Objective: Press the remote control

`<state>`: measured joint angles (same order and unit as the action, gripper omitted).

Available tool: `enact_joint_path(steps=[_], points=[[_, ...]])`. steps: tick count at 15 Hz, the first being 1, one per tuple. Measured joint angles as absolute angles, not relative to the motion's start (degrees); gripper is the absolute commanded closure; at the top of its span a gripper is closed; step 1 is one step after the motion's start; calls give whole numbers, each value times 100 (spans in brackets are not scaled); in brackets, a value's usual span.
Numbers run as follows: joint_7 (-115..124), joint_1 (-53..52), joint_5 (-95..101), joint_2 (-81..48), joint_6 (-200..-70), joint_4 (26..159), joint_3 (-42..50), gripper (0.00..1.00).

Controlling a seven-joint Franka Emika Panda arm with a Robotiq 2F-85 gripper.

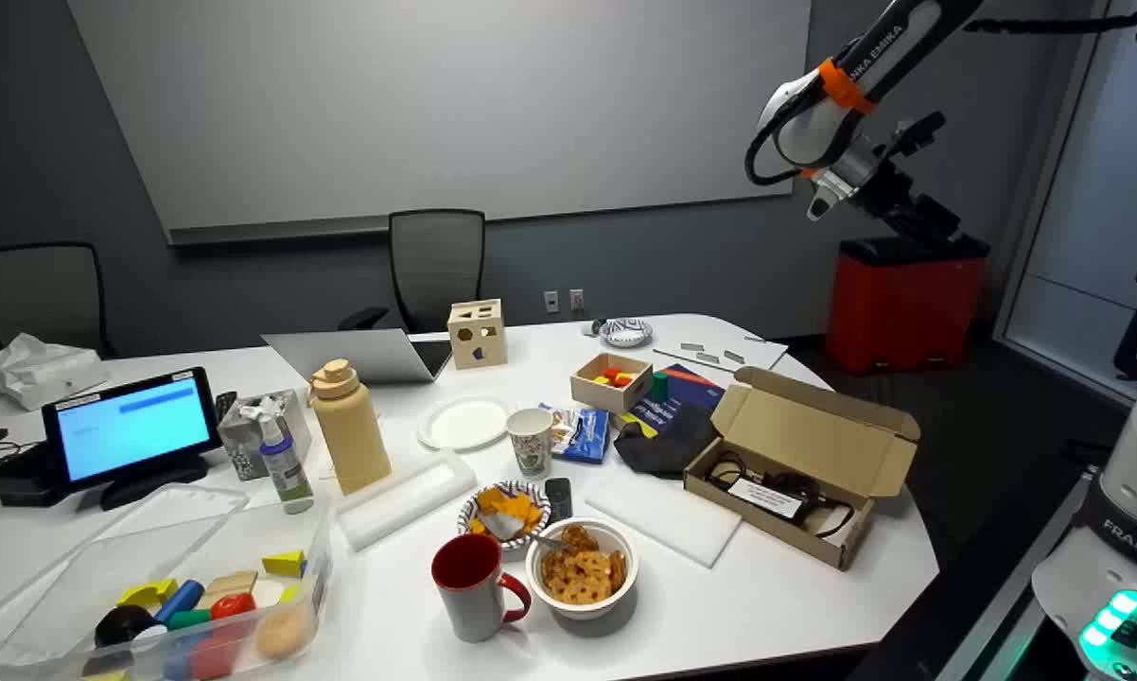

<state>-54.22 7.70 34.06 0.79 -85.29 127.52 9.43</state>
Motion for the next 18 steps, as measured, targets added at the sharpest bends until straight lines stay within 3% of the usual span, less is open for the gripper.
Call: enact_joint_path(steps=[18], points=[[-5434,764,3406,16,-8627,12741,892,0]])
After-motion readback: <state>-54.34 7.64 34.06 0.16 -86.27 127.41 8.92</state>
